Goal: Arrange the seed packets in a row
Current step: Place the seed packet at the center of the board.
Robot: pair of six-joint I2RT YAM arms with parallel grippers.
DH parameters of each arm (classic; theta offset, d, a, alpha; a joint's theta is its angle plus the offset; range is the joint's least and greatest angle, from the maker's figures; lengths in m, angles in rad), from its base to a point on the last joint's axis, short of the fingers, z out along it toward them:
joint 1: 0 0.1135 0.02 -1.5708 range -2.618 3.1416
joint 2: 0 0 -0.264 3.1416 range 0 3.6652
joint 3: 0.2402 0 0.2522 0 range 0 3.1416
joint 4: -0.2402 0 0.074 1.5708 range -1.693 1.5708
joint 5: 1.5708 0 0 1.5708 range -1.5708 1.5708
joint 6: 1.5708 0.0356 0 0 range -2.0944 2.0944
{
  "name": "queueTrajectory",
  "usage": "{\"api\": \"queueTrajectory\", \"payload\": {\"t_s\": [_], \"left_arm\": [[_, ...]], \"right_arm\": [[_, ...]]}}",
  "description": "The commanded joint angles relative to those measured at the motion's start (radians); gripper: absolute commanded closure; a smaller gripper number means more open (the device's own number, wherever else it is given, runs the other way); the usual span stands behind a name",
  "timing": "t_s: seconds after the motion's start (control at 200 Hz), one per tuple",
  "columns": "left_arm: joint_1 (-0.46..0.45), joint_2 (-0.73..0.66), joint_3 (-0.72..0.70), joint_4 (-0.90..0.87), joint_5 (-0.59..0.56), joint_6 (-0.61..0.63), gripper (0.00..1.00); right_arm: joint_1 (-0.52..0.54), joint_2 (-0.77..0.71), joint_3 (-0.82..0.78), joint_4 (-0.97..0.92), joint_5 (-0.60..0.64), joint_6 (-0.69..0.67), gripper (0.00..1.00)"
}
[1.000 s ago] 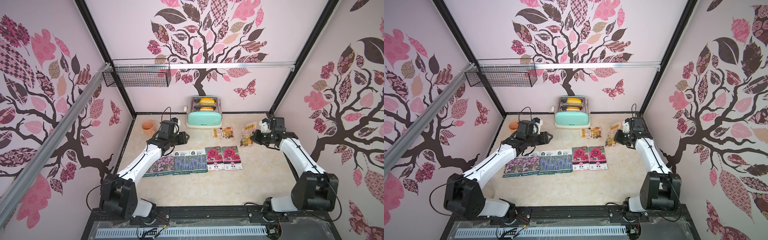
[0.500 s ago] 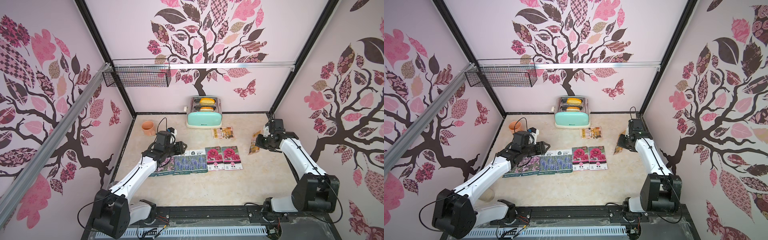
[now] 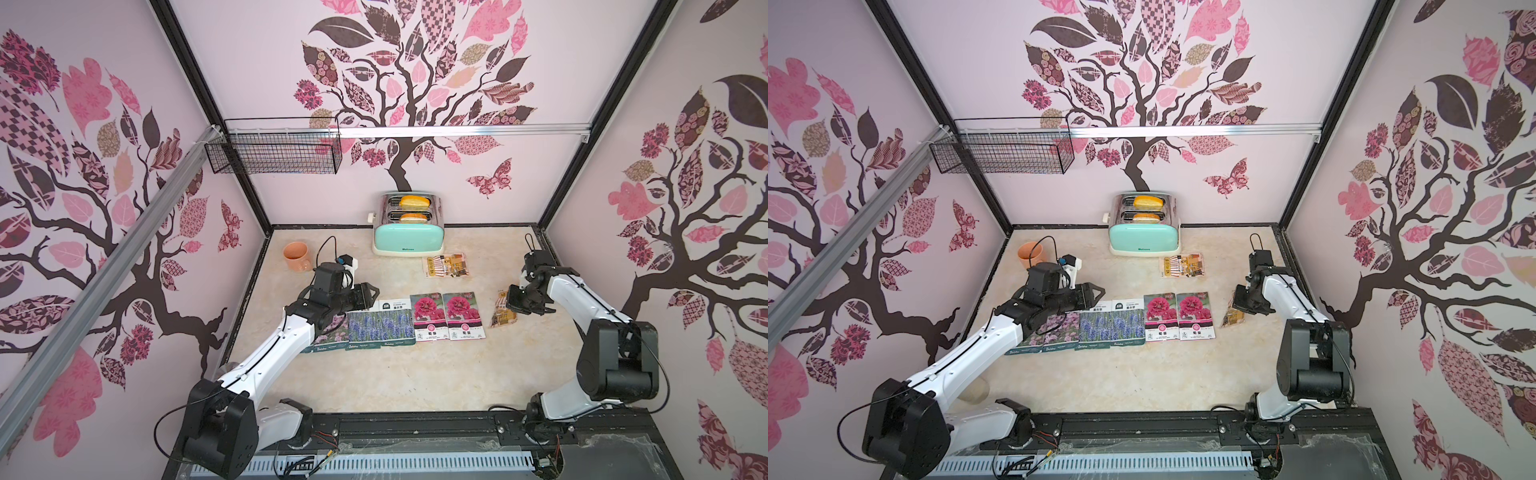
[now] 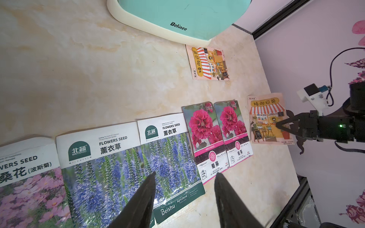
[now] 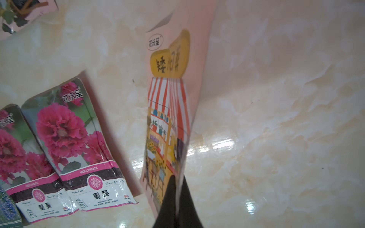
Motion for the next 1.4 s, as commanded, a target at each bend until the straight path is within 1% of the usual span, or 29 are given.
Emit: {"api": "queueTrajectory", "payload": {"t_s": [0.0,0.16,0.355,0.585,0.735,0.91,0.985,1.396], "left_arm": [[-0.002,-0.006,-0.009,0.029,0.019,0.004,0.49],[0.0,-0.006,-0.006,0.032,0.029,0.009,0.49],[0.0,-0.017,-0.008,0.029,0.027,0.012,0.48],[0.0,-0.012,-0.014,0.021,0.013,0.024,0.48],[0.0,-0.006,-0.007,0.014,0.008,0.032,0.48],[0.0,-0.004,-0.005,0.004,-0.003,0.037,0.48],[0.0,-0.004,-0.004,-0.001,-0.009,0.037,0.48],[0.0,0.009,0.009,-0.017,-0.018,0.038,0.46]], "right_arm": [[0.004,0.051,0.028,-0.06,0.063,-0.014,1.0],[0.013,0.114,0.056,-0.094,0.173,-0.01,1.0],[0.028,0.195,0.096,-0.104,0.235,-0.012,1.0],[0.047,0.248,0.097,-0.068,0.222,-0.012,1.0],[0.063,0.251,0.083,-0.037,0.199,-0.011,1.0],[0.074,0.266,0.096,-0.033,0.202,-0.009,1.0],[0.08,0.26,0.093,-0.027,0.182,-0.006,1.0],[0.098,0.244,0.072,-0.016,0.161,0.0,0.99]]}}
